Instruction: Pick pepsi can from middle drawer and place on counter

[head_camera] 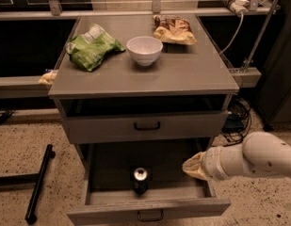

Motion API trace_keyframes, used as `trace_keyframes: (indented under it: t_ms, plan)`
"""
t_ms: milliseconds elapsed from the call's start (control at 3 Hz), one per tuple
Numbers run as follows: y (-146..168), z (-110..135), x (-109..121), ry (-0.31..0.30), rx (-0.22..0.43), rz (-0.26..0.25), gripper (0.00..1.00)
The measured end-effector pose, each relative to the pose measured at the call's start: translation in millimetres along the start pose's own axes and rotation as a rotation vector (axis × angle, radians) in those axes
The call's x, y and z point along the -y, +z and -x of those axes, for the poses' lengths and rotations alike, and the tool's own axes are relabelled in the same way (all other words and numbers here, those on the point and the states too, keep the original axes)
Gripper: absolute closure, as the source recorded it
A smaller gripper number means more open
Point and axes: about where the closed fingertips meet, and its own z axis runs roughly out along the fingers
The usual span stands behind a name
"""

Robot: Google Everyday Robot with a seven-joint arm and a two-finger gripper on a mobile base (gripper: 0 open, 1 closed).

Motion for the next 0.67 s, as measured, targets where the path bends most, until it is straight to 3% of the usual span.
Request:
trace_keyframes:
  t_ms: [333, 667]
  plan:
    - [47, -13, 5, -0.028, 0.070, 0.023, 1.00]
    - [106, -26, 3, -0.011, 0.144, 0.088, 1.00]
